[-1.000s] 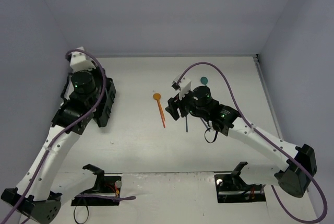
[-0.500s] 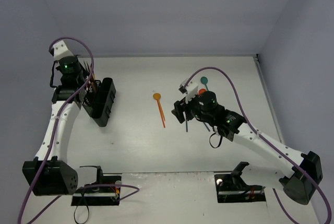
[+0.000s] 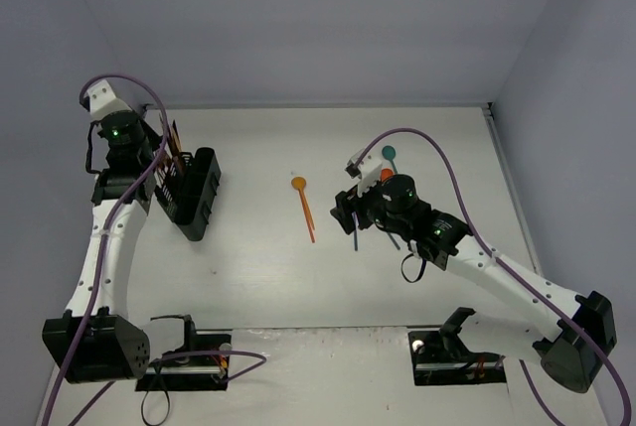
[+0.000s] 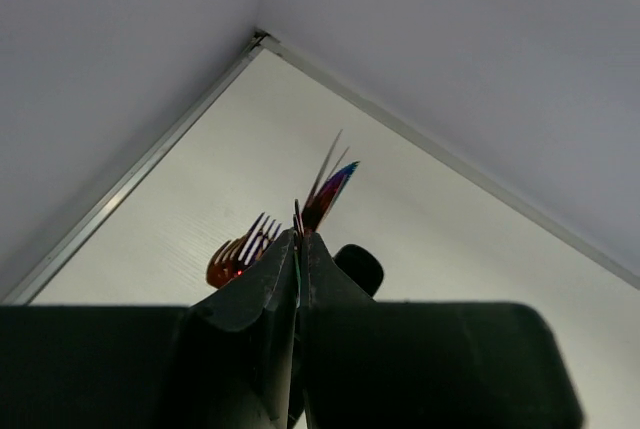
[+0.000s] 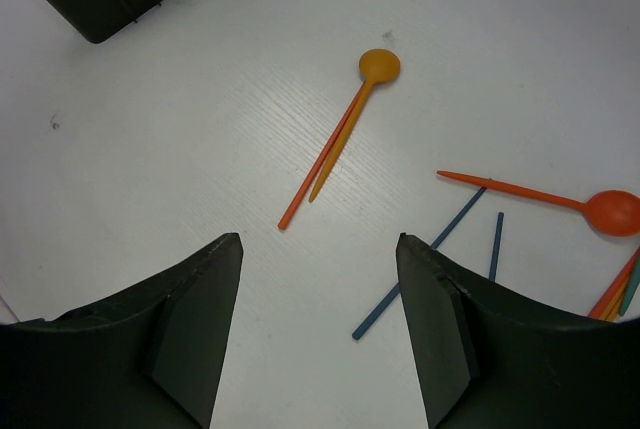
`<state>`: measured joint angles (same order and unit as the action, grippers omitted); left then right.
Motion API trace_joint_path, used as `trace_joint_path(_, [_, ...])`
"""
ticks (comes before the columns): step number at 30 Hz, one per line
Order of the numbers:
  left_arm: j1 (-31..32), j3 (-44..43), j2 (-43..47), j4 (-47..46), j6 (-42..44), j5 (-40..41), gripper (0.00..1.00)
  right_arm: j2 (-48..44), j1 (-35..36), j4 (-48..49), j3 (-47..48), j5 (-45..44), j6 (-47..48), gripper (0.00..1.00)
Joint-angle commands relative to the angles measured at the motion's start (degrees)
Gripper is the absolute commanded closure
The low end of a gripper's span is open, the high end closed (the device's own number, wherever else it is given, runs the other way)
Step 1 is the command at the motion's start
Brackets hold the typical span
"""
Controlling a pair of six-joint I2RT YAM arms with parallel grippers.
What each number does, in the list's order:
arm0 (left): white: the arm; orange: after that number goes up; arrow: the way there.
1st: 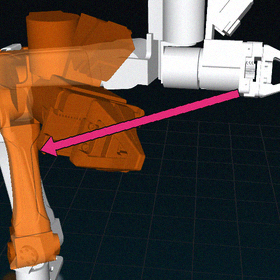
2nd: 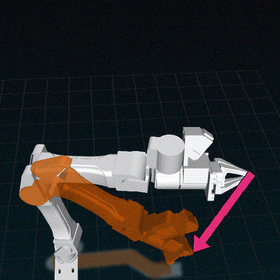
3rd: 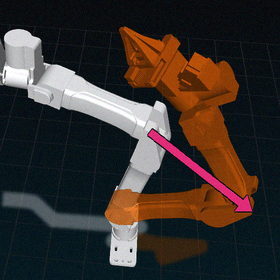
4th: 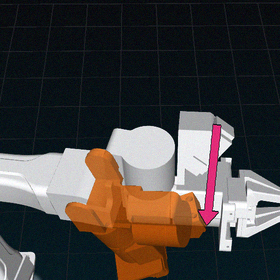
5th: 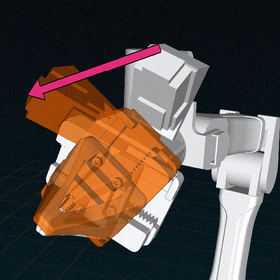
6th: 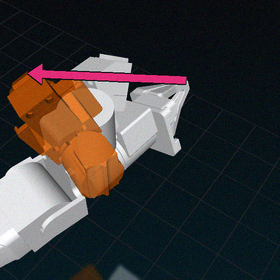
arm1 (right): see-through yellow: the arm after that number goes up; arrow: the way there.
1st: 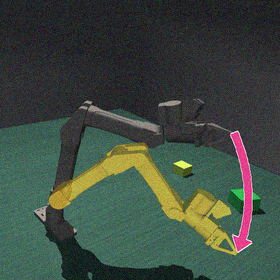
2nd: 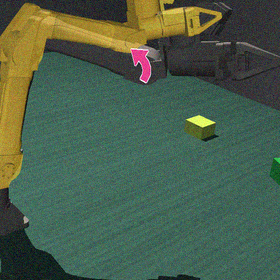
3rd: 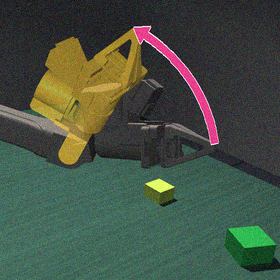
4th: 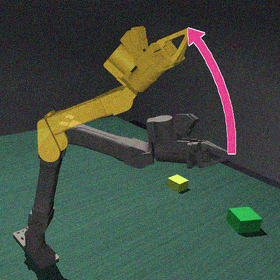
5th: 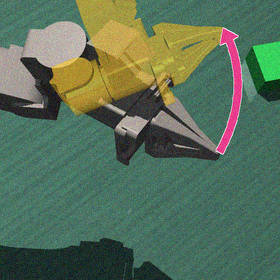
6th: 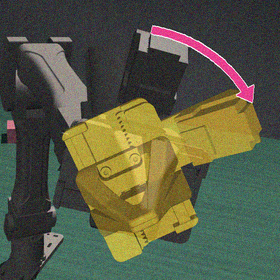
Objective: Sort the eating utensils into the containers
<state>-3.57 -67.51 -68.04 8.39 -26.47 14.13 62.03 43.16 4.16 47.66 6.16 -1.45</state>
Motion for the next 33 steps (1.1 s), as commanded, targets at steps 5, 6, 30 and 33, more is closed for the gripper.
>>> trace_joint_path(5, [-0.1, -4.2, 4.1, -0.9, -3.5, -2.2, 1.00, -0.8, -0.3, 3.7, 0.5, -0.5, -0.6, 0.40])
trace_joint_path(6, [-0.1, -4.3, 4.1, -0.5, -3.6, -2.3, 1.00, -0.8, -0.4, 3.7, 0.5, -0.6, -0.6, 0.40])
trace_joint_path(30, [-0.1, 7.4, 2.7, -4.8, -1.9, -3.0, 0.65, 1.4, -1.1, 3.5, -0.9, -3.4, -3.3, 0.40])
trace_joint_path(33, [-0.1, 5.8, 4.3, -1.4, -0.7, -4.8, 0.51, 2.2, -2.0, 3.1, -1.2, -4.0, -5.1, 0.41])
